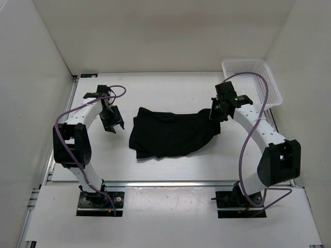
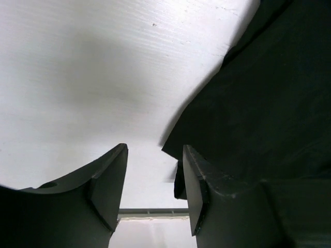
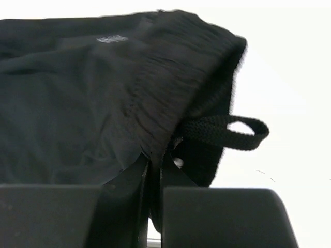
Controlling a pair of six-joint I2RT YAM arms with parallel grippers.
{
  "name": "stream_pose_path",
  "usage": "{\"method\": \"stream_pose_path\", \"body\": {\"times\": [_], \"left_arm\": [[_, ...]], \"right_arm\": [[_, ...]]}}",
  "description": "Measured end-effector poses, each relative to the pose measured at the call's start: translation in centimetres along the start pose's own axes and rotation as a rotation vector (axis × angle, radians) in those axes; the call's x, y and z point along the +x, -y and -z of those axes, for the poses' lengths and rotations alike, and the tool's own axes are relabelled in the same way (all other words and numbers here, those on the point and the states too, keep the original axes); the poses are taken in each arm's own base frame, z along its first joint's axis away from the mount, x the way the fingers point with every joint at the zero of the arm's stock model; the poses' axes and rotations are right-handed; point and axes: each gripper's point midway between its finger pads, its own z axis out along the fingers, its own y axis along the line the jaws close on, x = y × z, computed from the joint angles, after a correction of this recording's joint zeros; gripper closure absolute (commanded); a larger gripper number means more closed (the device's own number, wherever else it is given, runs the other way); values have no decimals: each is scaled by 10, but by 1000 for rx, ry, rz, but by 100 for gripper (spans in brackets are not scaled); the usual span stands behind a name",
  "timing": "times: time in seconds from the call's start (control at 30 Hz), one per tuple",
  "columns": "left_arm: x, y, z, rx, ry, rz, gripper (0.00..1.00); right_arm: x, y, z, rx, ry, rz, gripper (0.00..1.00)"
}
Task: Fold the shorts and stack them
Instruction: Fold the shorts
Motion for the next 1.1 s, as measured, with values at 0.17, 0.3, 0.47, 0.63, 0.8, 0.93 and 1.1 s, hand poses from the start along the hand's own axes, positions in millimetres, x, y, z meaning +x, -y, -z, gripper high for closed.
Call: {"method": "stream_pose_path", "body": {"times": [0.17,0.3,0.47,0.63,0.8,0.93,1.1], "left_arm": [[7,-2,-20,-5,-45,2,45],[15,-2,-33,-6,-87,1,45],[18,2,-36,6,-96,-8,45],[18,7,-36,24,-94,-16,46],[18,8,-36,27,-95,-22,46],[18,9,-36,28,-94,-23,46],[18,9,-36,28,-94,-23,46]], "right_arm": [[-18,-47,30,-4,74,140,100],[-18,-60,32,18,80,185,100],[0,-24,9,107,12,145,74],[32,27,-16,187,-110,48,6],[45,56,-19,159,-140,-89,2],[59,67,-2,61,-114,-223,2],[83,66,8,-62,-99,-394,2]]}}
